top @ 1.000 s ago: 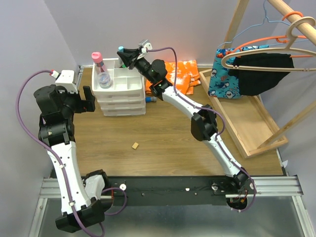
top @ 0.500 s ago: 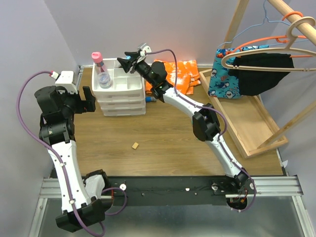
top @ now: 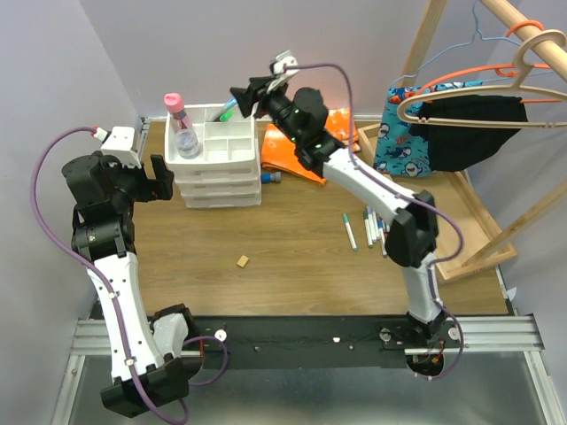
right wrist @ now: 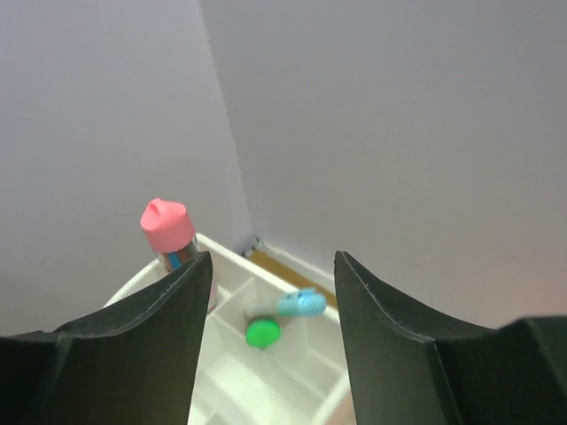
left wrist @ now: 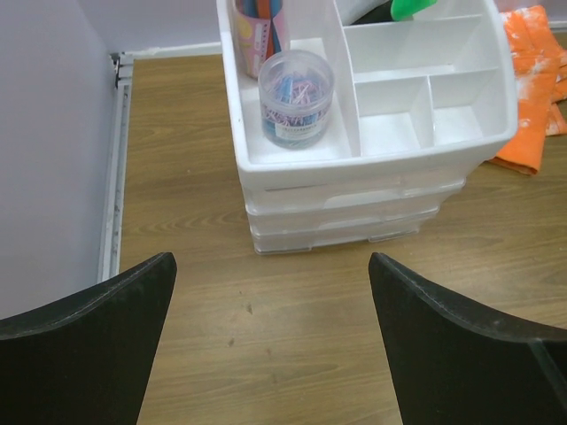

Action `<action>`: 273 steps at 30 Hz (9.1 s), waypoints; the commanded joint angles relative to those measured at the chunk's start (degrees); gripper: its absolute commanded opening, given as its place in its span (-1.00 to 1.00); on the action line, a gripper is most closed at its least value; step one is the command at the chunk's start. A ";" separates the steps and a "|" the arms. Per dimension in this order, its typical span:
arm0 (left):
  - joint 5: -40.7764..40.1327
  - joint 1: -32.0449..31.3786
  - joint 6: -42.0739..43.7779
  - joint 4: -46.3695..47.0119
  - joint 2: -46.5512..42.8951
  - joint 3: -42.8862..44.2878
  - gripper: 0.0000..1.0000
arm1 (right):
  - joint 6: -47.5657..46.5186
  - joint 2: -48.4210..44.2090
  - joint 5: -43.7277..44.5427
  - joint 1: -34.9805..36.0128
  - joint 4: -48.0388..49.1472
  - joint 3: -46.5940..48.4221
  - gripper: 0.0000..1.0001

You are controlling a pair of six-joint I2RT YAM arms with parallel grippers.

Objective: Sort the stationery into containers
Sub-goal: Pick up the pen from the center of the board, then place the pen in the storage box, then move the pen to the center of the board.

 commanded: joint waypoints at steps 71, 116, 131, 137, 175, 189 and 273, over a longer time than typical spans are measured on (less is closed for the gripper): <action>3.47 -7.02 -4.48 14.17 -1.17 -9.71 0.97 | 9.00 -17.05 5.40 -17.41 -57.98 -51.67 -0.27; 1.62 -4.92 -3.51 11.27 1.65 -3.73 0.97 | 6.71 -1.06 -14.20 -5.63 -11.49 11.52 -0.71; -0.05 -4.65 0.09 7.75 0.33 -4.96 0.97 | 2.68 12.65 -11.04 2.10 3.54 21.37 -0.61; -0.66 -4.39 0.80 6.96 -0.20 -5.49 0.97 | -3.04 16.79 -7.17 2.98 6.27 24.61 -0.59; 1.71 -2.54 -2.28 9.86 1.03 -7.16 0.97 | -9.90 4.40 5.40 -0.62 4.70 1.51 -0.54; 3.37 -2.54 -5.53 13.55 1.21 -7.25 0.97 | -10.60 -4.47 7.78 -0.62 -1.45 -1.04 0.07; 3.38 -7.64 -6.32 14.52 -0.02 -8.83 0.97 | 13.39 -10.37 -2.86 -20.66 -62.11 -38.58 -0.24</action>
